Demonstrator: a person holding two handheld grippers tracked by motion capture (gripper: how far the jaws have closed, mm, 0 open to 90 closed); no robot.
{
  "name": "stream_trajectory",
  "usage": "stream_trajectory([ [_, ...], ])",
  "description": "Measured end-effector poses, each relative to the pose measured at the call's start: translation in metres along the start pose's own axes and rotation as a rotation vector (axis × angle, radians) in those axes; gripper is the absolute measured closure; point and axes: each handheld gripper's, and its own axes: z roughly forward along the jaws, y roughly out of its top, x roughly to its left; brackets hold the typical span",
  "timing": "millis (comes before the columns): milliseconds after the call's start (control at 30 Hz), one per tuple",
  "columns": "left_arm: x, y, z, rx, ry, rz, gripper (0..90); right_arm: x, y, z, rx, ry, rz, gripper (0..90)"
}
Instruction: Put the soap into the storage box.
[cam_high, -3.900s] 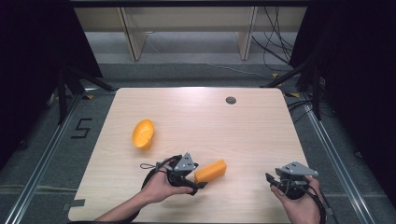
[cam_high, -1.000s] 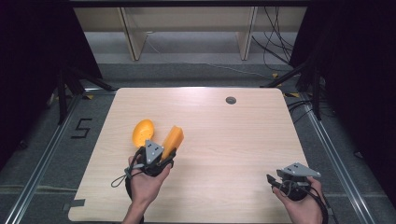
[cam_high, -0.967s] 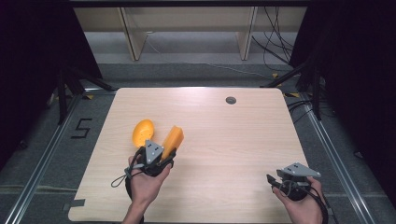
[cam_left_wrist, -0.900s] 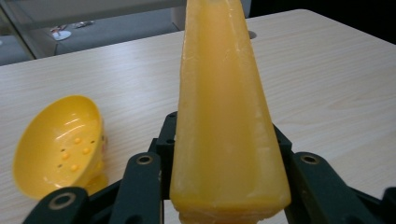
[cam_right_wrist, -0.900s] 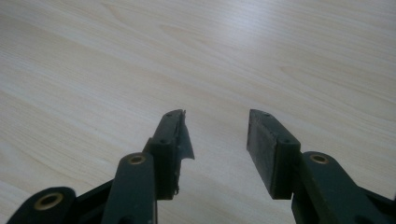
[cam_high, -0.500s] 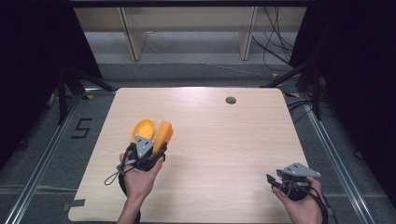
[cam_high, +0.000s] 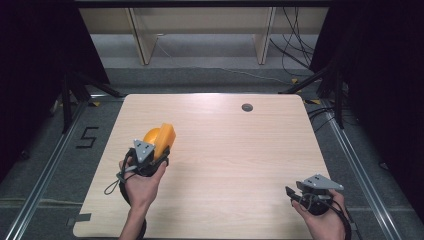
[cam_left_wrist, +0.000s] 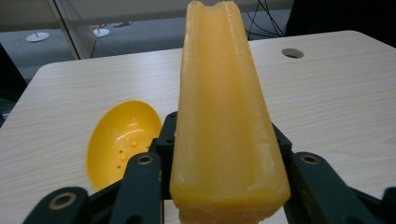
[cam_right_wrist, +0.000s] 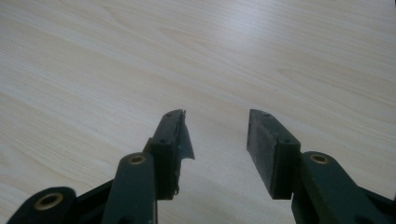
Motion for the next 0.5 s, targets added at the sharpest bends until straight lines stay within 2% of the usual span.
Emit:
stream_trajectory([
  [267, 0.011, 0.007, 0.000, -0.015, 0.039, -0.014, 60.3, 0.000, 0.000, 0.000, 0.001, -0.006, -0.001, 56.7],
  [400, 0.018, 0.010, 0.002, -0.013, 0.075, -0.032, 60.3, 0.000, 0.000, 0.000, 0.000, -0.006, -0.001, 56.7],
  [500, 0.020, 0.011, 0.003, -0.016, 0.082, -0.040, 60.3, 0.000, 0.000, 0.000, 0.001, -0.005, -0.001, 56.7],
])
